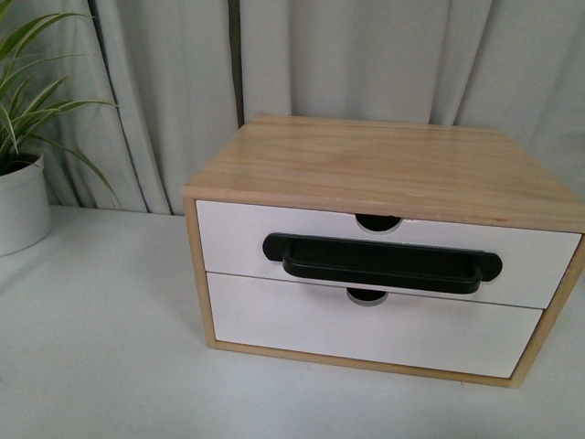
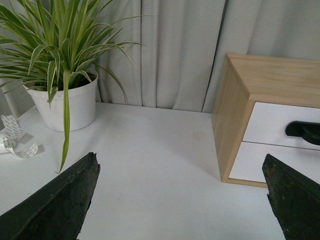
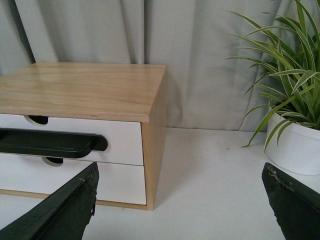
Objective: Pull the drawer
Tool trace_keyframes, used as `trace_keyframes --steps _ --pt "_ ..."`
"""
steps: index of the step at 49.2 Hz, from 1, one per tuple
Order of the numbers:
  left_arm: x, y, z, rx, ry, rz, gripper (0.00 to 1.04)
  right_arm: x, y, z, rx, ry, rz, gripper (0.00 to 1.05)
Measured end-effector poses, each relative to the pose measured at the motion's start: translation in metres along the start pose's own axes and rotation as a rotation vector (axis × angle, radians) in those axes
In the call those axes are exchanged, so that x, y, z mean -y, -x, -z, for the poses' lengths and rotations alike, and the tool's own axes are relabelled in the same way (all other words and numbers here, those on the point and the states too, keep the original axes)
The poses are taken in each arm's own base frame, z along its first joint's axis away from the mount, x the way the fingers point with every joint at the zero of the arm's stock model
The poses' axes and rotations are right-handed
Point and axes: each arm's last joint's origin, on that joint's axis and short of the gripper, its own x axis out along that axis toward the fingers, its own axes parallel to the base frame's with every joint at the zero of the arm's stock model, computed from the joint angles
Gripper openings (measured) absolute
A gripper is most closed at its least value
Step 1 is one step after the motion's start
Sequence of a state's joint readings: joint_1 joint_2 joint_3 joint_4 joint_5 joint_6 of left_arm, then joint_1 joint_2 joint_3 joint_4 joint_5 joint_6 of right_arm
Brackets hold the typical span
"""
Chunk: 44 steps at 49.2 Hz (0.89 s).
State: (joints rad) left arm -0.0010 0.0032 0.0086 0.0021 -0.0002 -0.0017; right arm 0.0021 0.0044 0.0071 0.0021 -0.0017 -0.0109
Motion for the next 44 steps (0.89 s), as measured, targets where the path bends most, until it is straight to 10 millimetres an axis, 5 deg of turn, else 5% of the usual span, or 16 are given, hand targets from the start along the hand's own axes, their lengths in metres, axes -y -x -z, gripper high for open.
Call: trace_keyframes --steps 44 --pt "0.0000 0.0000 0.0000 0.000 0.000 0.000 0.99 0.0000 0.0000 0.0000 0.000 0.000 0.000 0.96"
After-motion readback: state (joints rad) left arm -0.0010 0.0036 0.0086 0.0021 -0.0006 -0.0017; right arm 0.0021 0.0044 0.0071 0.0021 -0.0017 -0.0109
